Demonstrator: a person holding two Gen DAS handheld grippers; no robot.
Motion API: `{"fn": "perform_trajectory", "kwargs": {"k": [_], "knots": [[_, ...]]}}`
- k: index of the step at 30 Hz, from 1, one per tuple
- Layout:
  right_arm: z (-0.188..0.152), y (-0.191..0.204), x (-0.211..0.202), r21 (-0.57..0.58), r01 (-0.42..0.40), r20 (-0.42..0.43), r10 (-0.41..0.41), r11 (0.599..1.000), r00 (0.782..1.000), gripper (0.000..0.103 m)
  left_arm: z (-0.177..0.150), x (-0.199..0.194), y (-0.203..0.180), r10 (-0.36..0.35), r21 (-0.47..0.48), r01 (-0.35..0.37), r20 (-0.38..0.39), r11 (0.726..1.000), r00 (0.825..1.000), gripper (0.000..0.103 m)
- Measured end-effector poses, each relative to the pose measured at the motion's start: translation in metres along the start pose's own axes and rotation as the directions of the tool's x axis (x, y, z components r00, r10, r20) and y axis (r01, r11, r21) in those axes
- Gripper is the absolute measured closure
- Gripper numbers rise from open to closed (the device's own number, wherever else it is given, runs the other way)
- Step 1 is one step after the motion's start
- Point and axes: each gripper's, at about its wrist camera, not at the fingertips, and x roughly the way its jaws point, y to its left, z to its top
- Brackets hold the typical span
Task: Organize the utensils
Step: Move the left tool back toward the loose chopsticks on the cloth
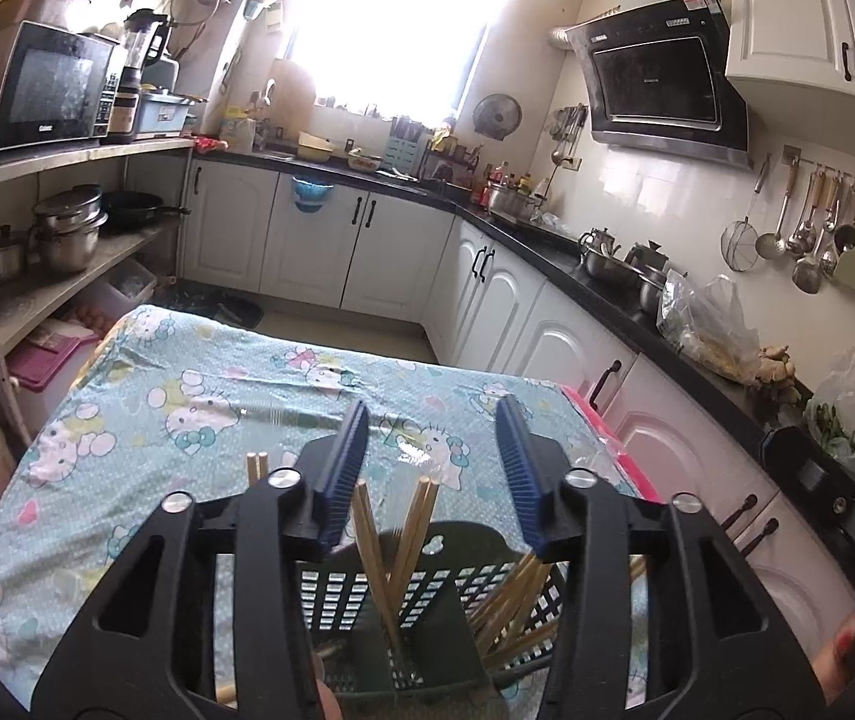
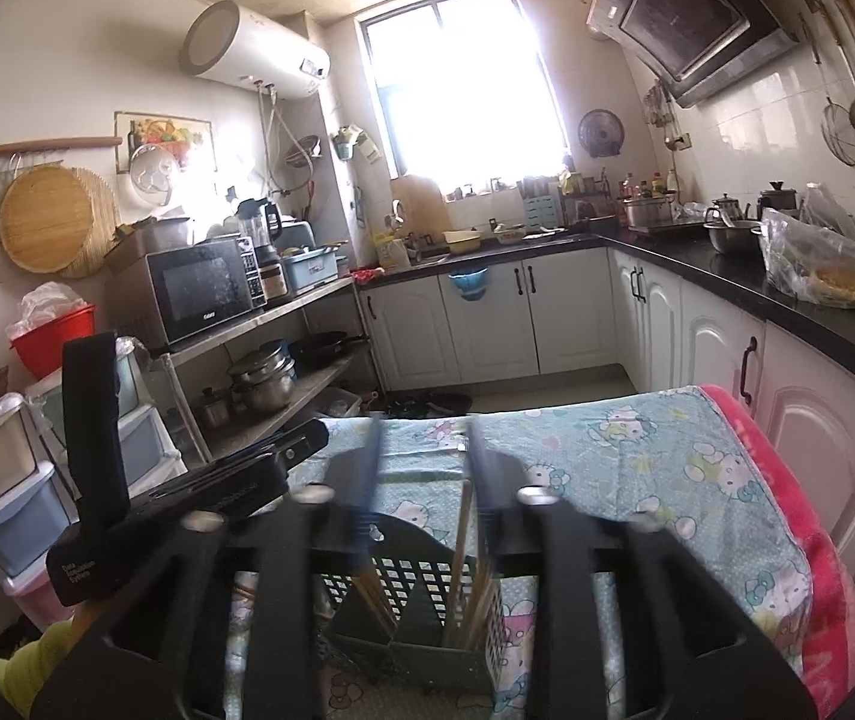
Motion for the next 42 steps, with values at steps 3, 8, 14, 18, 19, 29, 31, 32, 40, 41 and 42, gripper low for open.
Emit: {"fn": "perform_trajectory", "kwargs": {"k": [3, 8, 14, 18, 19, 29, 31, 32, 40, 41, 42], "knots": [[-0.002, -0.004, -0.006, 0.012, 0.015, 0.011, -0.015, 1.000, 1.000, 0.059, -0.002, -0.005, 0.001, -0.003, -0.004, 0.003, 0.000, 1.000, 1.000, 0.050], [-0.006, -0.010, -0.014, 0.022, 0.035, 0.005, -0.035, 0.999, 0.999, 0.049, -0.004, -0.012, 0.002, -0.011, -0.013, 0.011, 0.000, 1.000, 1.000, 0.033], [-0.013, -0.013, -0.024, 0.006, 0.068, 0.012, -0.068, 0.998, 0.998, 0.038, -0.008, -0.021, 0.006, -0.018, -0.031, 0.018, -0.004, 0.999, 1.000, 0.014], [-0.020, -0.014, -0.029, 0.003, 0.076, 0.007, -0.076, 0.997, 0.997, 0.035, -0.012, -0.027, 0.008, -0.027, -0.041, 0.027, -0.010, 0.999, 1.000, 0.011], [-0.021, -0.014, -0.030, 0.003, 0.077, 0.003, -0.077, 0.997, 0.997, 0.035, -0.013, -0.028, 0.008, -0.026, -0.041, 0.026, -0.011, 0.999, 1.000, 0.011], [-0.043, -0.015, -0.036, 0.005, 0.086, -0.050, -0.086, 0.996, 0.995, 0.033, -0.030, -0.039, 0.015, -0.026, -0.042, 0.025, -0.035, 0.999, 0.999, 0.011], [-0.048, -0.015, -0.038, 0.007, 0.088, -0.058, -0.088, 0.996, 0.994, 0.033, -0.033, -0.041, 0.016, -0.027, -0.043, 0.025, -0.042, 0.999, 0.999, 0.011], [-0.050, -0.015, -0.038, 0.009, 0.088, -0.062, -0.088, 0.996, 0.994, 0.033, -0.035, -0.042, 0.017, -0.029, -0.044, 0.027, -0.044, 0.999, 0.999, 0.011], [-0.063, -0.011, -0.043, 0.007, 0.087, -0.088, -0.086, 0.996, 0.992, 0.033, -0.045, -0.057, 0.019, -0.038, -0.043, 0.036, -0.039, 0.998, 0.999, 0.011], [-0.064, -0.011, -0.044, 0.006, 0.086, -0.092, -0.085, 0.996, 0.992, 0.033, -0.046, -0.058, 0.019, -0.038, -0.042, 0.037, -0.038, 0.998, 0.999, 0.011], [-0.065, -0.011, -0.044, 0.005, 0.085, -0.094, -0.084, 0.996, 0.992, 0.033, -0.047, -0.061, 0.019, -0.038, -0.041, 0.037, -0.037, 0.998, 0.999, 0.011]]}}
